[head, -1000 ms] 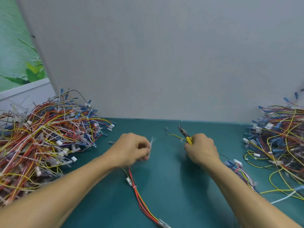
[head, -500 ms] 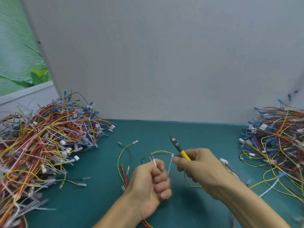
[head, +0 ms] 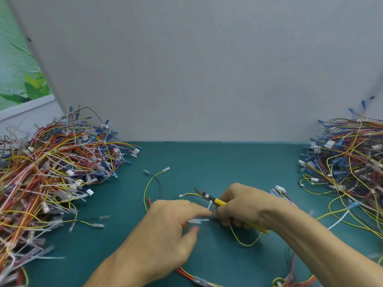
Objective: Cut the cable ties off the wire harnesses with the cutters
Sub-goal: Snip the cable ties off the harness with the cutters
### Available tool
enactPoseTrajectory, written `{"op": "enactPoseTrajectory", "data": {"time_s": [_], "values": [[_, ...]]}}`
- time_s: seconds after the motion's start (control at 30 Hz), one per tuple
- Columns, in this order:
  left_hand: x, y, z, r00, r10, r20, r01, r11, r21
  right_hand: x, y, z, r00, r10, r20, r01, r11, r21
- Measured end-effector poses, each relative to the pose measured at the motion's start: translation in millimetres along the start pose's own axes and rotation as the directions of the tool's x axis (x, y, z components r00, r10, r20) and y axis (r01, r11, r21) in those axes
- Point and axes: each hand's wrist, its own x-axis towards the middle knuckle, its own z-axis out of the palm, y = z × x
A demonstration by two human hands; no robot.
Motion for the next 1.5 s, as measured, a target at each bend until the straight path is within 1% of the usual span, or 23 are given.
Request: {"op": "enactPoseTrajectory", "data": {"time_s": [0.03,0.1,0.13,0.2,0.27,0.37,0.47,0.53,0.6,0.63,0.67,0.7,0.73,0.77,0.8,0.83,0.87,0.9,0.97,1.07,1.2,1.37,1.5], "values": [[1,-4,-1,0.998,0.066,0.005,-0.066,0.987,0.150,0,1,-1,1.000,0.000,0.012,0.001,1.000,-0.003],[8,-9,3,0.994,0.108,-0.012,-0.096,0.927,0.363,0,1,-3,0.999,-0.011,0.039,0.011,1.000,-0.003],[13,-11,6,0.988,0.149,-0.030,-0.120,0.884,0.452,0,1,-4,0.999,-0.016,0.052,0.016,1.000,-0.005],[20,-17,11,0.956,0.292,-0.032,-0.223,0.794,0.565,-1,1,-4,0.997,-0.023,0.073,0.025,0.999,-0.026],[26,-22,17,0.905,0.424,-0.031,-0.323,0.732,0.600,0,1,-4,0.995,-0.030,0.090,0.034,0.998,-0.047],[34,-23,21,0.833,0.551,-0.061,-0.405,0.680,0.611,1,1,-5,0.989,-0.050,0.136,0.059,0.996,-0.063],[41,-20,21,0.783,0.617,-0.080,-0.430,0.630,0.647,1,1,-4,0.983,-0.058,0.174,0.069,0.996,-0.055],[44,-19,21,0.779,0.623,-0.065,-0.450,0.629,0.634,1,1,-4,0.980,-0.058,0.192,0.069,0.996,-0.049],[44,-24,22,0.811,0.584,-0.031,-0.469,0.681,0.562,1,3,-4,0.984,-0.064,0.168,0.072,0.996,-0.044],[43,-27,23,0.849,0.529,-0.021,-0.452,0.745,0.492,1,5,-5,0.991,-0.063,0.121,0.068,0.997,-0.034],[41,-28,25,0.905,0.425,-0.023,-0.383,0.836,0.394,1,8,-6,0.997,-0.060,0.048,0.062,0.997,-0.039],[39,-29,26,0.961,0.273,-0.034,-0.253,0.927,0.278,0,12,-8,0.997,-0.063,-0.041,0.060,0.996,-0.070],[37,-31,26,0.996,0.087,-0.018,-0.083,0.983,0.162,-1,16,-8,0.988,-0.082,-0.132,0.067,0.991,-0.112],[35,-35,27,0.997,-0.076,0.011,0.076,0.996,0.050,-4,20,-8,0.968,-0.121,-0.219,0.094,0.987,-0.130],[34,-39,28,0.979,-0.197,0.049,0.199,0.979,-0.047,-6,25,-6,0.941,-0.169,-0.293,0.141,0.983,-0.115],[33,-42,29,0.958,-0.274,0.085,0.284,0.947,-0.150,-9,30,-4,0.912,-0.220,-0.347,0.202,0.976,-0.087],[33,-43,28,0.940,-0.319,0.120,0.340,0.906,-0.251,-11,36,-1,0.889,-0.269,-0.371,0.263,0.962,-0.068],[32,-44,27,0.925,-0.347,0.153,0.378,0.869,-0.320,-14,41,3,0.874,-0.317,-0.368,0.312,0.947,-0.073],[31,-44,23,0.905,-0.372,0.207,0.425,0.817,-0.389,-20,50,12,0.856,-0.400,-0.326,0.370,0.916,-0.152],[32,-48,21,0.895,-0.395,0.208,0.445,0.763,-0.469,-25,55,17,0.846,-0.461,-0.269,0.400,0.881,-0.250],[33,-52,24,0.890,-0.408,0.202,0.455,0.782,-0.425,-26,51,16,0.841,-0.498,-0.209,0.410,0.841,-0.354],[33,-52,27,0.895,-0.409,0.176,0.444,0.795,-0.412,-27,42,12,0.840,-0.493,-0.227,0.316,0.785,-0.533],[33,-52,29,0.897,-0.413,0.158,0.440,0.806,-0.395,-26,32,11,0.858,-0.477,-0.190,0.259,0.722,-0.641]]}}
